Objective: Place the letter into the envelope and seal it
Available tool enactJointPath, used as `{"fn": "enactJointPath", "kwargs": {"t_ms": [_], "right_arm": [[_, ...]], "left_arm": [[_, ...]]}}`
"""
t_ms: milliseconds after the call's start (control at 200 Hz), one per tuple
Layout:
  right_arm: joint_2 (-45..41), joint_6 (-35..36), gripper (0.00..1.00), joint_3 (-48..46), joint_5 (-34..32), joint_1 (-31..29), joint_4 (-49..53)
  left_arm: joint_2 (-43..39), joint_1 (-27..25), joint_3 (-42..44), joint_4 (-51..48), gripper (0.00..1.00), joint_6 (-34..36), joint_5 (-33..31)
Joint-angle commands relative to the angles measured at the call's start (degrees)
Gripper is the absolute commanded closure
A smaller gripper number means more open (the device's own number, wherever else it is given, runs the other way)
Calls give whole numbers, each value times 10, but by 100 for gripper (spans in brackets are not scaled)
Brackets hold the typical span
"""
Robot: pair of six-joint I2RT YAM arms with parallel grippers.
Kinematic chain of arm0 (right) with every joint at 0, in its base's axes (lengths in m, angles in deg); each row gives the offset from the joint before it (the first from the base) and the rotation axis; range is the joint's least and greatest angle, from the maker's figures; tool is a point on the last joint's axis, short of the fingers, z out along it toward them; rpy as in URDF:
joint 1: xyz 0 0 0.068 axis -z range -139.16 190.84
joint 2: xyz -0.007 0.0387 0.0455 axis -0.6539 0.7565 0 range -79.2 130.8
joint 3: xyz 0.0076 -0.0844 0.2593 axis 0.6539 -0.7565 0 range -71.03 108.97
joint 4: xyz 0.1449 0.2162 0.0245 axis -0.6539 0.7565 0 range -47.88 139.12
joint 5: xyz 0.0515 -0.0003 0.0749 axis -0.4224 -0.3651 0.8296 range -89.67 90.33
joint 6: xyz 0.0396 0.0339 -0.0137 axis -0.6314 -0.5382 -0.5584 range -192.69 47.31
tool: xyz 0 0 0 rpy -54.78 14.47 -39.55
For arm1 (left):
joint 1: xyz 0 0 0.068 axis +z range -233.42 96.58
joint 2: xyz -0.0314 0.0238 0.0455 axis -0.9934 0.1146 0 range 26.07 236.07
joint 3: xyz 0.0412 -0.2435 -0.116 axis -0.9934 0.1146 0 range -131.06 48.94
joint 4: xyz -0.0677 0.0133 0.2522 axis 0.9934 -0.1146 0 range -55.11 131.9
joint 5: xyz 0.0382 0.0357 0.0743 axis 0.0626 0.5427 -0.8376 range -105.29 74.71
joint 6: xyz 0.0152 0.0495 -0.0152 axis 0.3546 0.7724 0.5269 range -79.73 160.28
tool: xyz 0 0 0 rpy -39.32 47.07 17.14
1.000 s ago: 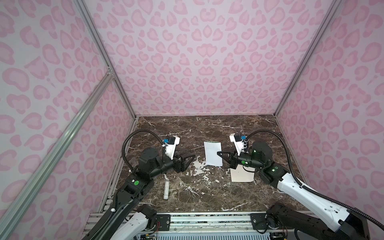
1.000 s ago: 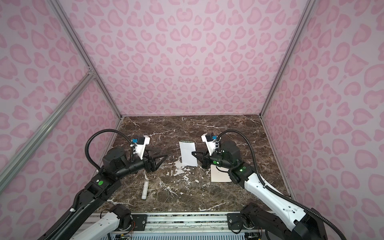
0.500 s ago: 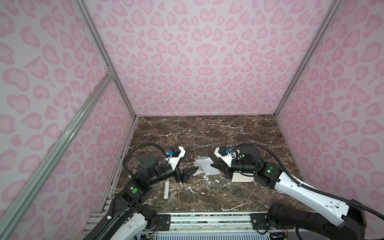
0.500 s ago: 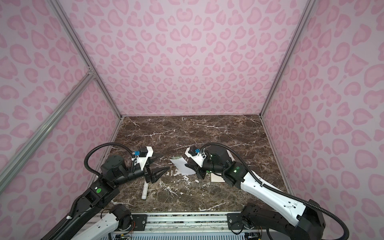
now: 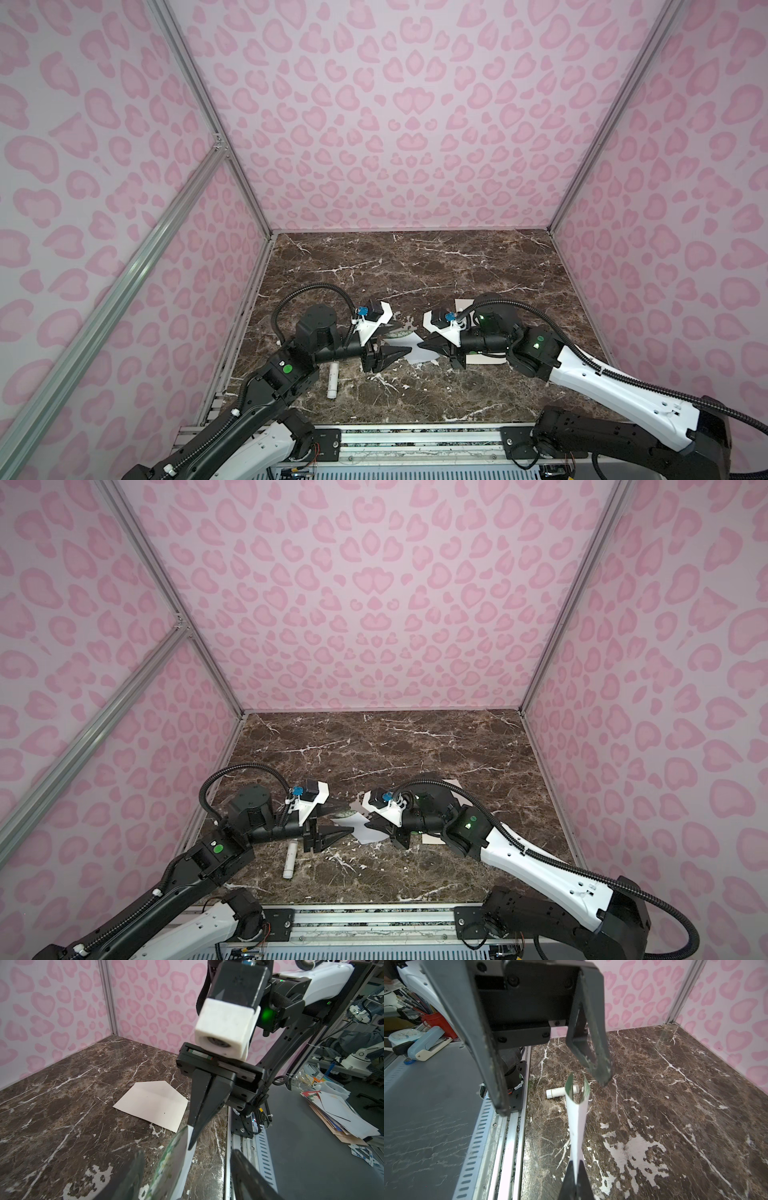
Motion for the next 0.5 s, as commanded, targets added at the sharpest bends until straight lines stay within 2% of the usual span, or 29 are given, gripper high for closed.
{"fn": "enactJointPath", "kwargs": {"t_ms": [0,160,415,435,495], "right_arm": [[0,8,100,6,15,-1,9],[1,3,100,6,28,-5,15],[9,2,100,7,34,-14,22],[10,2,100,7,35,-15,21],[12,2,100,8,35,-16,21]], "left_arm": [[12,-8,-5,11,39,14,6],[24,-18,-5,16,53,20,0],[28,-25,-2,23,62,22,13],[29,-25,-1,23,67,21,16],[33,-27,-1,23,70,20,19]]}}
